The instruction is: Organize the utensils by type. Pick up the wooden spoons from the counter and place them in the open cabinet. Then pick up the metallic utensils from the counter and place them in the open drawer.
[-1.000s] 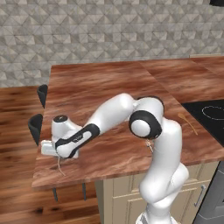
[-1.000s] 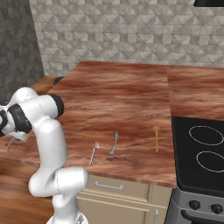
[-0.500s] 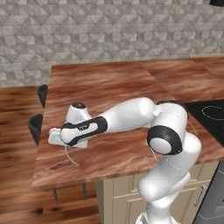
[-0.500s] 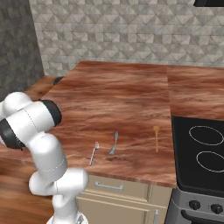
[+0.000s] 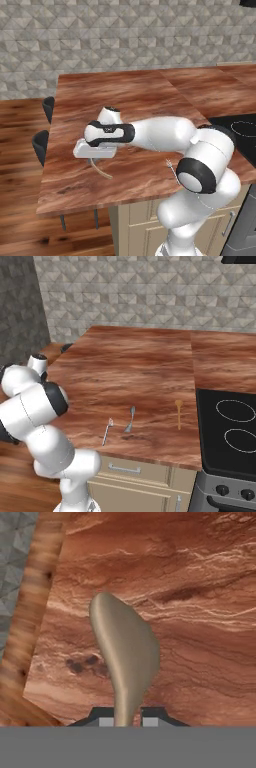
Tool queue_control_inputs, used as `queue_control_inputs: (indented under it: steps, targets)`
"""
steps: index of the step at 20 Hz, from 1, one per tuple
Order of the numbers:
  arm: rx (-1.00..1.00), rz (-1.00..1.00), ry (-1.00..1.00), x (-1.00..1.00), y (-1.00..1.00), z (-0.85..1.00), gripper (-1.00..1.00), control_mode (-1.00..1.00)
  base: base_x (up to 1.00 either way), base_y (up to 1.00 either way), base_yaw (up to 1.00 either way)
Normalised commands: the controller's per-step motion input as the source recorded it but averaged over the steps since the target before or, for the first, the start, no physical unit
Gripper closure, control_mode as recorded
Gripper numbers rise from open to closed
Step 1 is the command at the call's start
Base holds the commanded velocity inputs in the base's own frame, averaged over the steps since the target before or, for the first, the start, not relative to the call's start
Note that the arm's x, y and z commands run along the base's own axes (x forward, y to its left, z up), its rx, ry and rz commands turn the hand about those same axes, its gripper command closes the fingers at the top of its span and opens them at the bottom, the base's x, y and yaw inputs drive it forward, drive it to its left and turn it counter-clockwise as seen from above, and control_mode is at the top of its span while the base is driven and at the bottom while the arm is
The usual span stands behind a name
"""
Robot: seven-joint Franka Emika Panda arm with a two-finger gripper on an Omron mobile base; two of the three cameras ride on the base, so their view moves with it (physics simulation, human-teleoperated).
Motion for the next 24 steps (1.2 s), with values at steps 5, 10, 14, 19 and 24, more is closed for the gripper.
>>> queue_control_inputs:
  steps: [5,10,14,19,24]
  targets:
    - [-0.05,0.41,0.00,0.05,-0.57,0.22,1.00,-1.00,0.00,0.00,0.00]
    - [-0.12,0.42,-0.16,-0.18,-0.56,0.12,1.00,-1.00,0.00,0.00,0.00]
    - [-0.12,0.38,-0.25,-0.21,-0.67,0.08,1.00,-1.00,0.00,0.00,0.00]
    - [-0.07,0.35,-0.09,-0.05,-0.70,0.06,1.00,-1.00,0.00,0.00,0.00]
    - [0.00,0.29,0.00,-0.03,-0.69,0.05,1.00,-1.00,0.00,0.00,0.00]
